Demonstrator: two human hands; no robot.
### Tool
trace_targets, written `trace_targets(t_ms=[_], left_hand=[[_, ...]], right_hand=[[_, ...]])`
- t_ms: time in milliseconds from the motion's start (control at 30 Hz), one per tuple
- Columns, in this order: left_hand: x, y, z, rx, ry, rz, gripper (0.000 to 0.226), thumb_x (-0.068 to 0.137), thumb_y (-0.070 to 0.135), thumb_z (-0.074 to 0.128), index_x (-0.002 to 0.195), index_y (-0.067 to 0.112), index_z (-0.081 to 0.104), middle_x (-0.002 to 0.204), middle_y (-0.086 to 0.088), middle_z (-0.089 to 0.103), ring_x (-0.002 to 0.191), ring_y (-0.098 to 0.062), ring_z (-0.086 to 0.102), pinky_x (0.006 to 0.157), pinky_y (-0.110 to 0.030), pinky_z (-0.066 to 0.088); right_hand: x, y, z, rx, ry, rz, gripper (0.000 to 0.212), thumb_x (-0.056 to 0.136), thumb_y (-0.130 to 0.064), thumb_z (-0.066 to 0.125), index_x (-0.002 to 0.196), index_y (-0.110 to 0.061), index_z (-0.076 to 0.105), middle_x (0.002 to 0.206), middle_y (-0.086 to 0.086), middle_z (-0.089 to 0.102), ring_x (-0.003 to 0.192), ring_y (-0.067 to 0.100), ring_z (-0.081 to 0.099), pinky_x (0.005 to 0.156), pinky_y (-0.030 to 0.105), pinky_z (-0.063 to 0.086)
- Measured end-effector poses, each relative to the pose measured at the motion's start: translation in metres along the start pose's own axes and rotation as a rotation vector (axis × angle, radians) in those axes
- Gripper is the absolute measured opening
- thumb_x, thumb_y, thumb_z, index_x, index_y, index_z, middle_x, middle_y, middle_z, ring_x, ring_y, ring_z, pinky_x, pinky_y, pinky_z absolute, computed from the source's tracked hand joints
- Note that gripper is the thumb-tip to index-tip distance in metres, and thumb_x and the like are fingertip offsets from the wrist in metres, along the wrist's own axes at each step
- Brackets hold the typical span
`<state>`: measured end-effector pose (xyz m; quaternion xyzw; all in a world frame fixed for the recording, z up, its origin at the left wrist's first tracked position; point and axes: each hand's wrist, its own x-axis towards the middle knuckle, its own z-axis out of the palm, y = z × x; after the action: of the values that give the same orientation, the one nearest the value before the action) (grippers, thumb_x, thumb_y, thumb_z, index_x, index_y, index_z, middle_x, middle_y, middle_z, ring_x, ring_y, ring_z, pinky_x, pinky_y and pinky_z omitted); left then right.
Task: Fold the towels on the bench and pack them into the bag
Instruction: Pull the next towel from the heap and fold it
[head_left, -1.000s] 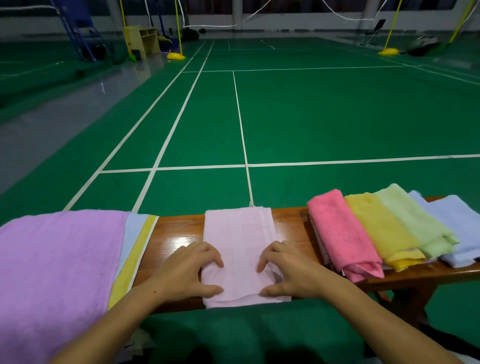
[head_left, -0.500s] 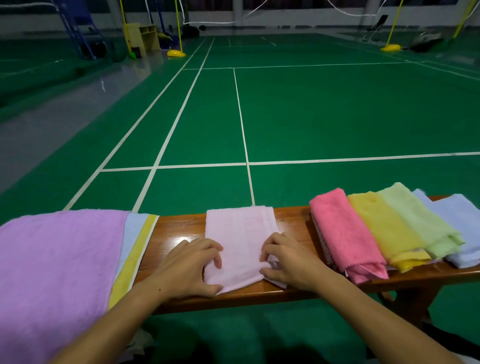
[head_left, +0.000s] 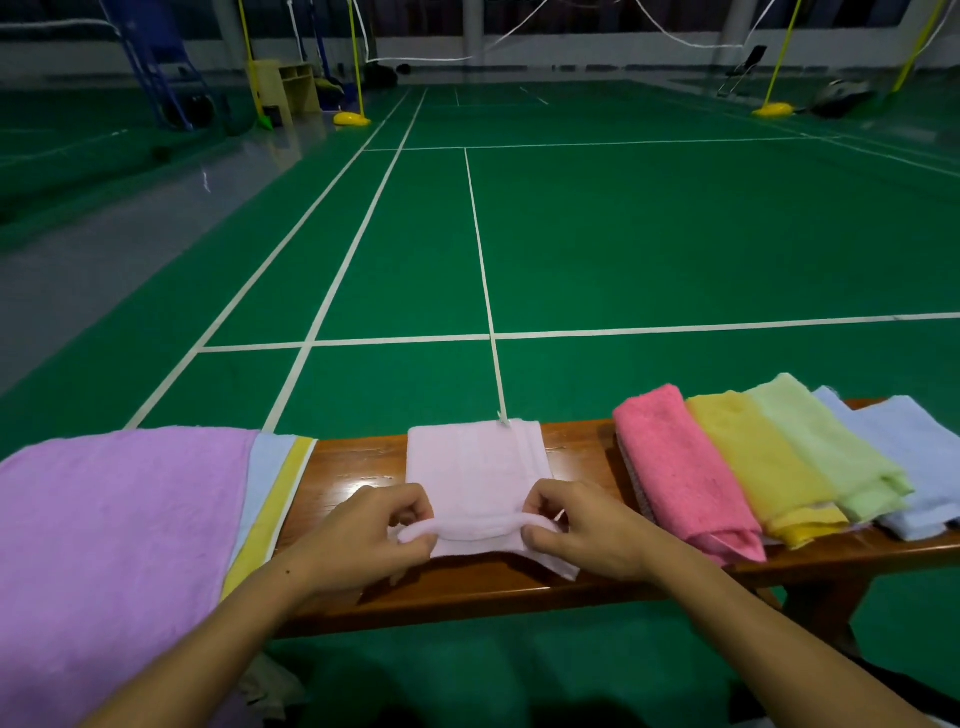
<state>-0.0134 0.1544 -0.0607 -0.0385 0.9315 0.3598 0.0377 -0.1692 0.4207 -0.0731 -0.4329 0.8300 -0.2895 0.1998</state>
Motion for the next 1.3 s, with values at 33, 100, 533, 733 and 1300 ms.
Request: trace_targets(t_ms=[33,100,533,733,1300], left_hand=[[-0.002,0.002,-0.001,-0.051,-0.017,-0.011,0.006,0.094,0.035,0.068,0.093,0.030,0.067,0.082,0.004,0.075,0.077,-0.015,0.073,0.079,-0.033,0.059],[-0.006,0.006,-0.003,-0.145,-0.049,-0.033,0.005,0.098,0.029,0.068,0.095,0.025,0.066,0.078,-0.003,0.075,0.067,-0.017,0.071,0.069,-0.038,0.055],[0.005,0.017,0.006,-0.497,0.046,-0.139,0.047,0.085,0.023,0.088,0.129,0.023,0.069,0.114,0.011,0.079,0.107,-0.010,0.075,0.086,-0.031,0.063],[0.022,0.005,0.005,-0.575,0.201,-0.230,0.029,0.099,0.040,0.069,0.125,0.027,0.073,0.118,0.008,0.078,0.109,-0.016,0.074,0.090,-0.052,0.063],[0.060,-0.026,-0.010,-0.321,0.577,-0.359,0.044,0.095,0.055,0.066,0.132,0.034,0.055,0.121,0.007,0.072,0.108,-0.016,0.069,0.092,-0.041,0.060]], right_hand=[[-0.002,-0.001,0.001,0.038,-0.006,0.007,0.016,0.090,-0.042,0.066,0.099,-0.029,0.065,0.096,-0.012,0.070,0.086,0.009,0.064,0.078,0.035,0.056],[-0.006,-0.004,0.000,0.137,-0.028,0.039,0.016,0.089,-0.040,0.068,0.099,-0.028,0.066,0.094,-0.008,0.073,0.081,0.012,0.065,0.076,0.035,0.054],[0.009,0.009,-0.002,1.173,-0.154,0.517,0.053,0.092,-0.046,0.076,0.131,-0.010,0.073,0.132,0.016,0.072,0.126,0.034,0.067,0.114,0.052,0.047],[0.008,0.009,-0.011,1.077,-0.152,0.418,0.051,0.090,-0.031,0.084,0.133,-0.008,0.068,0.131,0.012,0.073,0.126,0.031,0.067,0.117,0.055,0.044],[0.065,0.031,-0.003,0.297,0.621,0.392,0.049,0.096,-0.043,0.073,0.134,-0.012,0.068,0.128,-0.003,0.071,0.113,0.013,0.067,0.097,0.033,0.055]])
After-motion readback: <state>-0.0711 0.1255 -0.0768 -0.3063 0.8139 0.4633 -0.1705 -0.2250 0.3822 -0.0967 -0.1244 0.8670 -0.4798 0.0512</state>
